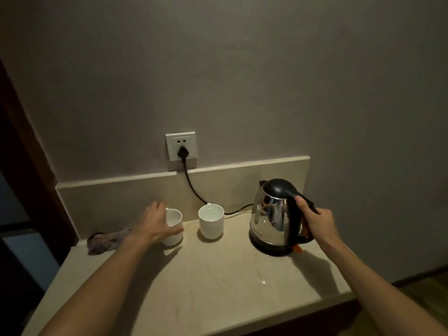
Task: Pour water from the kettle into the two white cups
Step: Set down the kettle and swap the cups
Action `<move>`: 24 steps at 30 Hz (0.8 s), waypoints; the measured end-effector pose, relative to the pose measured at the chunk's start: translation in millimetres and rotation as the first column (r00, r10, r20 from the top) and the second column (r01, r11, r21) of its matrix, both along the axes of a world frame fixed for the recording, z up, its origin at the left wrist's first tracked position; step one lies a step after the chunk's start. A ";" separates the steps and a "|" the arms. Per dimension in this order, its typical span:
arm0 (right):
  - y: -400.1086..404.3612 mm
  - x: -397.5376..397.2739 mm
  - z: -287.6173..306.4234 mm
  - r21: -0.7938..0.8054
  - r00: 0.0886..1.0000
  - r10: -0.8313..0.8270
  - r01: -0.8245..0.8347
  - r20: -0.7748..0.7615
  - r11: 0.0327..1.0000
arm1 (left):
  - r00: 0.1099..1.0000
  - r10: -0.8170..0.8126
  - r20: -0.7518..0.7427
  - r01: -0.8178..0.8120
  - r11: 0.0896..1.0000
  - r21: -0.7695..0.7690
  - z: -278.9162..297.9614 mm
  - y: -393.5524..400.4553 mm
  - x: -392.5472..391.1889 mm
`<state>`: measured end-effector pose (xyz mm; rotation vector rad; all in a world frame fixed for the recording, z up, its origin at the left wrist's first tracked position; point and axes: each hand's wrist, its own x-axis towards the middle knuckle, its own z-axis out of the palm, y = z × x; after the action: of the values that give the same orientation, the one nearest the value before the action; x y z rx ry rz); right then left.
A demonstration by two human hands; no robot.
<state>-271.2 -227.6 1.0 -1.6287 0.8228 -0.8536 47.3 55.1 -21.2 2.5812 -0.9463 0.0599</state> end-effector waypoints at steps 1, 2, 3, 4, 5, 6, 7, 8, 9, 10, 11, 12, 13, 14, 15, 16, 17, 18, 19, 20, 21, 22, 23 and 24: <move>-0.1 0.1 0.1 -0.001 1.000 -0.001 0.001 -0.002 1.000 | 0.999 0.013 -0.041 -0.014 1.000 -0.028 -2.9 5.5 2.9; -0.8 0.1 0.1 0.000 1.000 -0.003 0.003 -0.006 1.000 | 0.997 0.018 -0.080 -0.022 0.999 -0.048 -6.2 9.8 4.6; -1.2 -0.1 0.3 0.000 1.000 -0.003 0.003 -0.008 1.000 | 0.995 0.014 -0.101 -0.020 0.998 -0.059 -10.0 12.9 5.4; -1.6 0.0 0.1 -0.001 1.000 0.000 0.000 -0.007 1.000 | 0.994 0.006 -0.105 -0.013 0.998 -0.065 -13.7 15.5 5.8; -2.4 -0.2 -0.5 -0.003 1.000 0.004 -0.004 -0.004 1.000 | 0.996 -0.007 -0.094 0.000 0.997 -0.077 -17.4 16.1 5.6; -3.1 -0.1 -1.3 -0.005 1.000 0.008 -0.008 -0.002 1.000 | 0.996 -0.016 -0.085 0.008 0.995 -0.095 -20.1 16.6 5.2; -3.8 0.1 -2.2 -0.005 1.000 0.010 -0.010 0.002 1.000 | 0.996 -0.022 -0.082 0.012 0.994 -0.113 -21.7 16.4 4.8; -4.3 0.3 -2.7 -0.005 1.000 0.010 -0.010 0.007 1.000 | 0.996 -0.025 -0.084 0.015 0.992 -0.123 -22.3 16.1 4.6; -4.8 0.9 -3.3 -0.005 1.000 0.009 -0.009 0.012 1.000 | 0.996 -0.026 -0.088 0.015 0.992 -0.126 -22.4 16.2 5.0; -5.4 1.6 -3.8 -0.007 1.000 0.008 -0.008 0.015 1.000 | 0.995 -0.027 -0.094 0.015 0.992 -0.125 -22.7 16.2 5.9; -5.1 2.0 -3.8 -0.011 1.000 0.009 -0.008 0.017 1.000 | 0.994 -0.028 -0.101 0.016 0.992 -0.125 -22.7 16.3 6.2; -5.6 2.3 -4.5 -0.014 1.000 0.010 -0.010 0.019 1.000 | 0.994 -0.029 -0.108 0.015 0.992 -0.128 -22.1 16.4 5.7; -6.1 2.5 -5.4 -0.016 1.000 0.011 -0.010 0.021 1.000 | 0.993 -0.030 -0.113 0.015 0.991 -0.130 -21.8 16.4 4.8; -6.4 2.3 -5.5 -0.017 1.000 0.009 -0.008 0.022 1.000 | 0.993 -0.031 -0.113 0.017 0.992 -0.128 -21.2 16.2 3.5; -6.7 2.4 -5.9 -0.015 1.000 0.009 -0.009 0.019 1.000 | 0.994 -0.034 -0.105 0.021 0.992 -0.123 -21.1 16.4 1.4; -6.2 2.3 -5.7 -0.013 1.000 0.013 -0.013 0.017 1.000 | 0.995 -0.038 -0.092 0.028 0.993 -0.116 -20.8 17.0 -1.0; -5.4 2.3 -5.5 -0.012 1.000 0.017 -0.017 0.018 1.000 | 0.996 -0.045 -0.077 0.036 0.993 -0.113 -20.8 17.7 -3.9; -4.2 2.0 -5.0 -0.015 1.000 0.020 -0.020 0.020 1.000 | 0.996 -0.057 -0.069 0.049 0.992 -0.116 -20.9 18.8 -7.4; -4.1 1.4 -4.8 -0.022 1.000 0.021 -0.020 0.023 1.000 | 0.995 -0.074 -0.063 0.066 0.990 -0.121 -21.3 19.1 -11.4; -3.1 1.4 -4.6 -0.030 0.999 0.020 -0.020 0.025 0.999 | 0.995 -0.088 -0.056 0.080 0.989 -0.125 -22.3 20.5 -15.9; -2.5 1.5 -4.4 -0.035 1.000 0.016 -0.015 0.023 0.999 | 0.994 -0.099 -0.050 0.092 0.988 -0.125 -23.0 21.6 -21.5; -1.9 1.2 -4.3 -0.036 1.000 0.007 -0.006 0.022 0.999 | 0.993 -0.108 -0.047 0.102 0.987 -0.125 -23.7 22.6 -27.7; -1.4 1.0 -4.4 -0.036 1.000 0.000 0.001 0.021 0.999 | 0.992 -0.117 -0.049 0.110 0.986 -0.127 -24.5 23.8 -34.2; -1.2 0.7 -3.9 -0.034 1.000 -0.003 0.004 0.023 0.999 | 0.991 -0.124 -0.056 0.116 0.984 -0.134 -25.2 24.4 -40.6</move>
<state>-270.5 -228.7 -2.9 -1.6448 0.7993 -0.8915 6.7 79.5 -46.5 2.3876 -1.0367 0.0050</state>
